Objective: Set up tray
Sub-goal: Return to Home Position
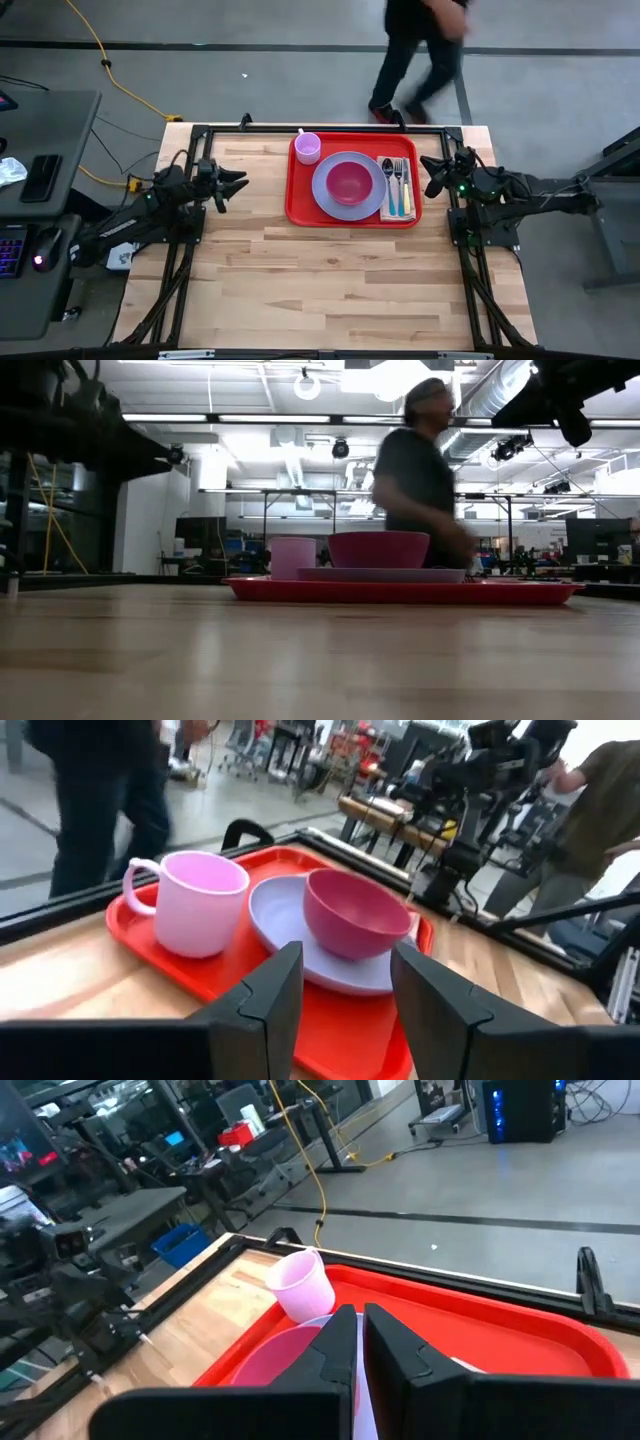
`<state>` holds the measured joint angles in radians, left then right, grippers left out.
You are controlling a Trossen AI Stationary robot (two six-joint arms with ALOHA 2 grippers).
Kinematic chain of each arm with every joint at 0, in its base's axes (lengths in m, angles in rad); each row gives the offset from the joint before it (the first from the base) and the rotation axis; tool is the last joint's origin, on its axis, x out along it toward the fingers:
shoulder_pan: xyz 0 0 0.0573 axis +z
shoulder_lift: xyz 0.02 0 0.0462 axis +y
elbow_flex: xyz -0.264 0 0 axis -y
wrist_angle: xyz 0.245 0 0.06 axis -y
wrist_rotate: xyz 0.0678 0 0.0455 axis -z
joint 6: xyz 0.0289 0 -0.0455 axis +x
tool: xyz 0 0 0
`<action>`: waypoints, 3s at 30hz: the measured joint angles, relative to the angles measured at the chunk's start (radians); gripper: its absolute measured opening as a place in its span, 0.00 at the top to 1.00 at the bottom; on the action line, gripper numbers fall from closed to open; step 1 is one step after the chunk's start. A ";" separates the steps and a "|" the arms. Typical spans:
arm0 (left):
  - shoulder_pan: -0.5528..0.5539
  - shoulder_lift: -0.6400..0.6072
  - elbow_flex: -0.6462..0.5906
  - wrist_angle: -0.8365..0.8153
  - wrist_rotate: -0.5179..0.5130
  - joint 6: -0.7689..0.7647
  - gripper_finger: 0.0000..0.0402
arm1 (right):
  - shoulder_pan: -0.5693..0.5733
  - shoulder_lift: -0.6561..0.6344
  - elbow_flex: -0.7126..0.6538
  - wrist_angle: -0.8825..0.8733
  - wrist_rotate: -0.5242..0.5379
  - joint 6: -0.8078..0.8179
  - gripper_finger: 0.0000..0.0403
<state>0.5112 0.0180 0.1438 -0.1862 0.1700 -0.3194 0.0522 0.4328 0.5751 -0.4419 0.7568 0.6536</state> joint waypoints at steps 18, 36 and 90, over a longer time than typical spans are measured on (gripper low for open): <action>-0.398 -0.001 -0.090 0.122 -0.369 -0.025 0.54 | 0.043 0.045 0.000 -0.116 0.013 0.081 1.00; -0.468 -0.001 -0.085 0.097 -0.359 -0.075 0.54 | 0.043 0.005 -0.001 -0.115 -0.169 -0.071 1.00; -0.466 -0.001 -0.086 0.101 -0.450 -0.023 0.54 | 0.042 -0.422 -0.383 0.085 -0.408 -0.083 1.00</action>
<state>0.0448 0.0174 0.0582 -0.0849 -0.2802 -0.3420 0.0940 0.0109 0.1920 -0.3573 0.3489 0.5711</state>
